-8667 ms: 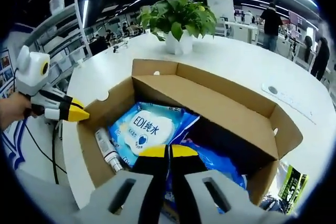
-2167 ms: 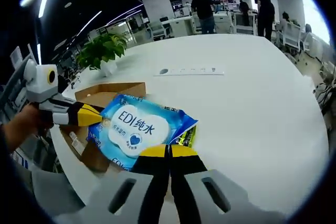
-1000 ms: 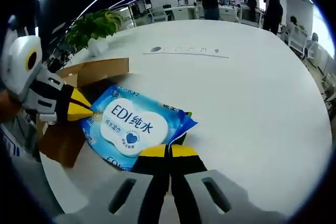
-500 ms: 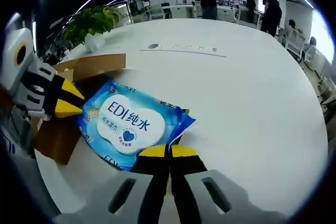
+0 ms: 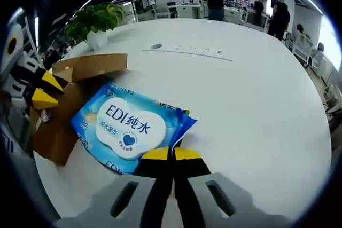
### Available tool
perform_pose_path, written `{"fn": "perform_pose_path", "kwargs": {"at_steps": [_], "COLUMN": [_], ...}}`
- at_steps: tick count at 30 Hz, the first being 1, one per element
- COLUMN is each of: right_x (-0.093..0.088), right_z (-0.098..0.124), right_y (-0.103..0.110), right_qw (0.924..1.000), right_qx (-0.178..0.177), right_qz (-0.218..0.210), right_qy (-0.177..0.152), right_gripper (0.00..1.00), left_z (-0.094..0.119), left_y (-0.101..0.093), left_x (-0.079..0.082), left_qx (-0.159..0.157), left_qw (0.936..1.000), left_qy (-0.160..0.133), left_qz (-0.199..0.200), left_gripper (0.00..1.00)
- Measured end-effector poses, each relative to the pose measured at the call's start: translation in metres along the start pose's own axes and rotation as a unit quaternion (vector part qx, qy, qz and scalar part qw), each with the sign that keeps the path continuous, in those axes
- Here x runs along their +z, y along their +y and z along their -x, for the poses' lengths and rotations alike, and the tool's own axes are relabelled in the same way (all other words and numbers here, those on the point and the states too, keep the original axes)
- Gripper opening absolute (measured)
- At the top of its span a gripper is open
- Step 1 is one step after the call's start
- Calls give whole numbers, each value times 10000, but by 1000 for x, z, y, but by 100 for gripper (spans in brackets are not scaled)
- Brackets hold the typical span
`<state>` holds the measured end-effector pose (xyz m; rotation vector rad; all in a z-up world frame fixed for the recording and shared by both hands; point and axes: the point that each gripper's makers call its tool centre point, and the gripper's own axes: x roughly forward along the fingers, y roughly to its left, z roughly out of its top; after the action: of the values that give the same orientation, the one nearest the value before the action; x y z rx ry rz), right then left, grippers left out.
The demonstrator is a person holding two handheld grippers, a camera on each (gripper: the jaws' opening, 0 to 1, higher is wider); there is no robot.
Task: Operate the shoe box by opening the lid, removing the specified soft item, and placing it in the target area until the item is outside and the box remains undamaged.
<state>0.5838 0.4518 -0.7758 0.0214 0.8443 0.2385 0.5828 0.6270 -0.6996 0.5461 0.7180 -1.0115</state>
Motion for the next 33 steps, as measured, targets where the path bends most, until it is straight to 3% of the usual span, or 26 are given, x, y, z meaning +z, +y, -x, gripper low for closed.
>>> {"fn": "perform_pose_path", "kwargs": {"at_steps": [7, 16, 19, 26, 33], "right_x": [2, 8, 13, 19, 40], "right_z": [-2, 6, 12, 25, 39], "right_y": [0, -1, 4, 14, 38], "right_qw": [9999, 9997, 9995, 9979, 9941], "right_qx": [-13, -35, 6, 101, 312], "right_qz": [105, 206, 226, 567, 924], "right_qy": [45, -118, -202, -291, -473], "right_gripper": [0, 4, 9, 11, 12], "left_z": [22, 51, 58, 72, 77], "left_y": [18, 45, 51, 55, 48], "left_x": [-13, -48, -59, -86, -100], "left_qx": [207, 494, 517, 555, 311], "left_qw": [9989, 9959, 9951, 9944, 9954], "left_qy": [-133, -64, -31, 121, 291], "left_qz": [388, 751, 844, 887, 860], "left_gripper": [10, 13, 14, 17, 18]}}
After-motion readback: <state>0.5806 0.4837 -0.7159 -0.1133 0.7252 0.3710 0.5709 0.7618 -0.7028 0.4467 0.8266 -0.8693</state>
